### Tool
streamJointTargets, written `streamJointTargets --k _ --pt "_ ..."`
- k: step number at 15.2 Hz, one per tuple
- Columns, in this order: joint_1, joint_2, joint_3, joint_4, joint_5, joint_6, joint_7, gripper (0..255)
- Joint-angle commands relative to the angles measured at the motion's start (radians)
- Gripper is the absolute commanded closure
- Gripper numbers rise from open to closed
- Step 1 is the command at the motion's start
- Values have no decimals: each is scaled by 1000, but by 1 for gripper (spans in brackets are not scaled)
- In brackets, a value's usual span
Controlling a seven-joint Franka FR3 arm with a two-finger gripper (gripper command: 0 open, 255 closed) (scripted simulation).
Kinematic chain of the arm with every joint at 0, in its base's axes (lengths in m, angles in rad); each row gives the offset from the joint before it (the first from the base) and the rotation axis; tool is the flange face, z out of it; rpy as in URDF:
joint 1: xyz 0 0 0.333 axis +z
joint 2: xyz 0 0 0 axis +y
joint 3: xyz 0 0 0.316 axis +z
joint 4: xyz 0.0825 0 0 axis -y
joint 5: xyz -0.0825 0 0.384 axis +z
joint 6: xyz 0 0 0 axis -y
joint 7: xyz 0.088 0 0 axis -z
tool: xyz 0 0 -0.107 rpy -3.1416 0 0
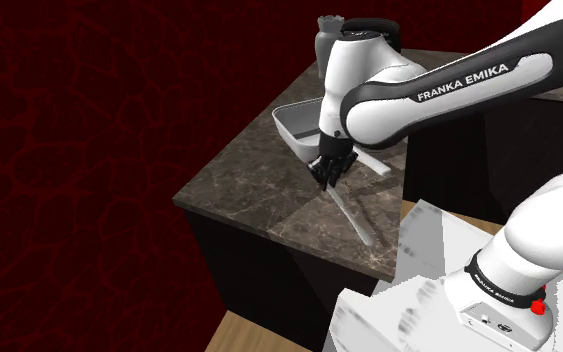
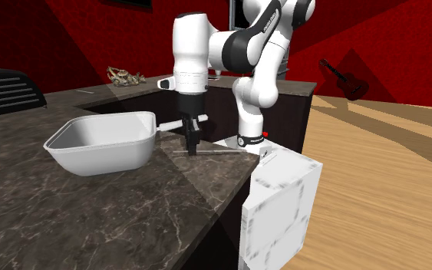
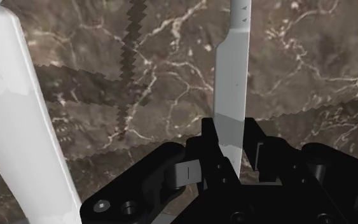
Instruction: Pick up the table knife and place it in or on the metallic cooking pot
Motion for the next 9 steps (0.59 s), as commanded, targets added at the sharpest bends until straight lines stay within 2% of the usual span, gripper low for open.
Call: streamJointTargets --k 1,9 --pt "3 -16 -7 14 1 -31 -1 255" --pt "5 -66 -39 88 -6 -153 -6 255"
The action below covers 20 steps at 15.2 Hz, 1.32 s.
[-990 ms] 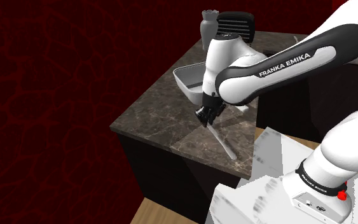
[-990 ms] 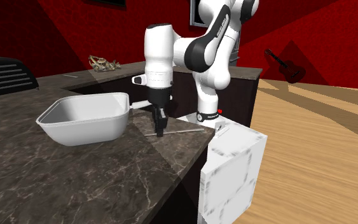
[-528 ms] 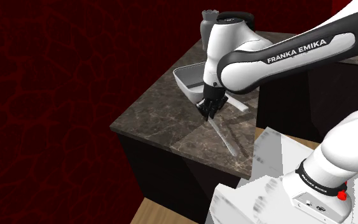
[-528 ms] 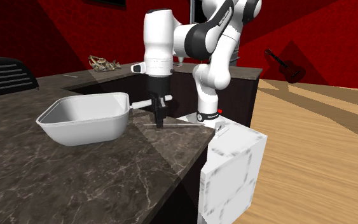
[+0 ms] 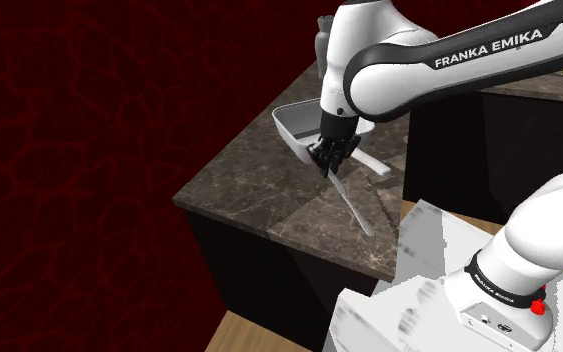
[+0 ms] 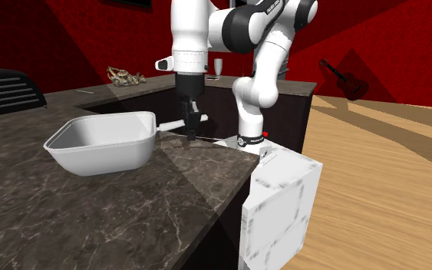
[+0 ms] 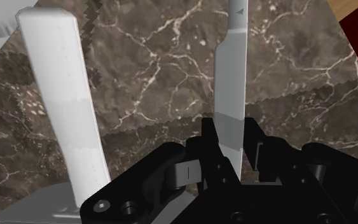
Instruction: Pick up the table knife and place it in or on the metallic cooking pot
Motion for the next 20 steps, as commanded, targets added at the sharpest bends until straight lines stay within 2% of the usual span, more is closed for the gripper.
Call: streamJointTargets --k 1,17,20 --pt "1 -13 -8 17 -1 -30 -2 255" --pt "-7 -50 -56 199 -27 -249 0 255" --pt "-46 18 -85 242 -64 -233 -46 255"
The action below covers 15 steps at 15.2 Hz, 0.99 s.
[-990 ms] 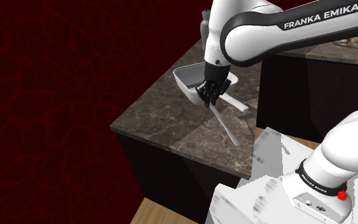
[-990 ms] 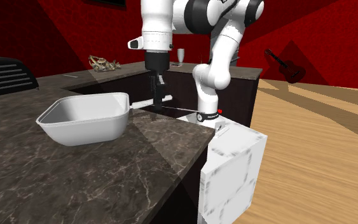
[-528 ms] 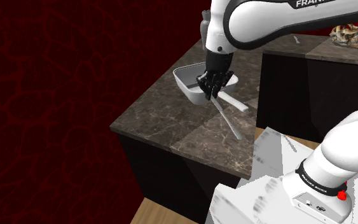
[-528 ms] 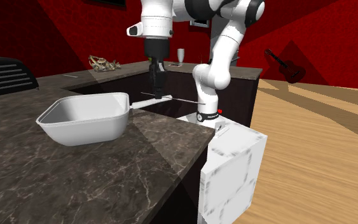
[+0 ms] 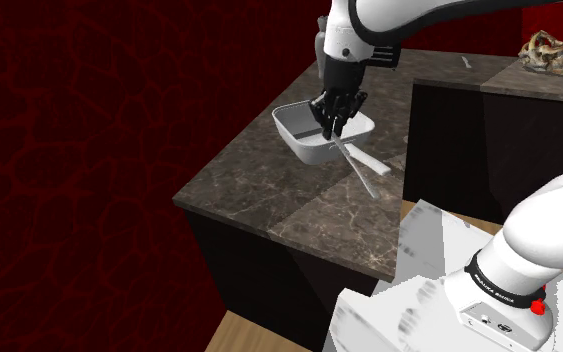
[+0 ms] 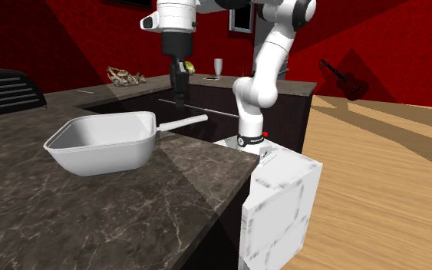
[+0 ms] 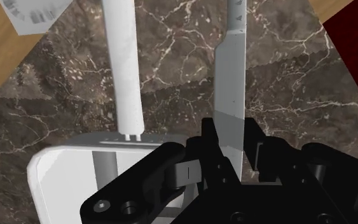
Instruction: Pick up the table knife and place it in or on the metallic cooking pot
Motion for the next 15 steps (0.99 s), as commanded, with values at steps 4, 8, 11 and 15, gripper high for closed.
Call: streamJointTargets --k 4,8,11,15 --pt "-59 119 -43 93 -60 13 -68 255" --pt "-101 227 -72 186 -107 20 -114 255" --pt "-128 313 -91 268 -141 17 -145 255" --pt "-153 417 -110 377 -178 5 -175 255"
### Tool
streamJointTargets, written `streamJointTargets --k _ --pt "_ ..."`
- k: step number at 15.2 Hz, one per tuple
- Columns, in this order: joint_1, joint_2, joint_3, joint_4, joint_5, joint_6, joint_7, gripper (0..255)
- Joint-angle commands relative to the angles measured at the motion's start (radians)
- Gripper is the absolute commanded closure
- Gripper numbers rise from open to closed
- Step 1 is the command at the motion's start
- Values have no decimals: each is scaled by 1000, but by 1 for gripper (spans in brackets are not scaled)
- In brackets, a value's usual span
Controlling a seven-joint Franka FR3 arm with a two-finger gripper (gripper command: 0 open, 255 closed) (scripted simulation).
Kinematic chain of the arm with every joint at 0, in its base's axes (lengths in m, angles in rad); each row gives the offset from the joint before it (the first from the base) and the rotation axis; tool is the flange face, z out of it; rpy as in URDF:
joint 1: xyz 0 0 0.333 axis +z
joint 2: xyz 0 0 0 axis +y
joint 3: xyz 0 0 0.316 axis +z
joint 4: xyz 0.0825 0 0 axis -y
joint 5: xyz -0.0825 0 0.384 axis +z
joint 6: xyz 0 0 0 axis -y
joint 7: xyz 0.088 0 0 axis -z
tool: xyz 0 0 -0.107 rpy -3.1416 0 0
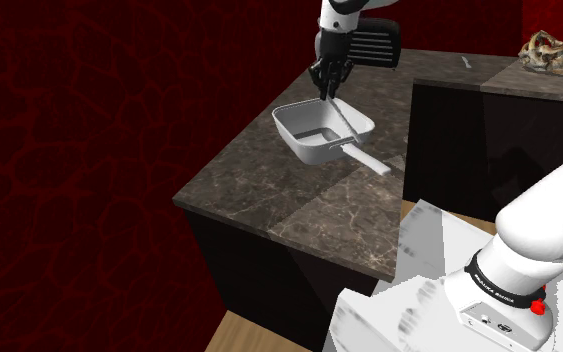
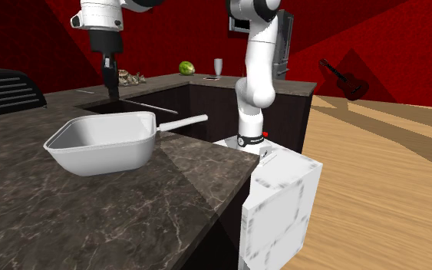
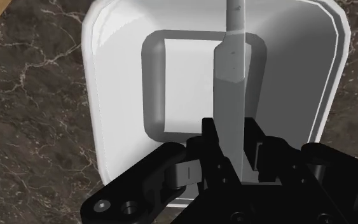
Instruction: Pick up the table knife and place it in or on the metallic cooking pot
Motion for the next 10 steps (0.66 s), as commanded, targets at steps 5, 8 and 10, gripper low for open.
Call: streamJointTargets --k 5,8,10 --pt "-3 30 -2 -34 -10 62 -5 255" --pt "-3 35 -1 -69 -11 102 -4 255" --pt "-2 40 0 -91 -13 129 -3 255"
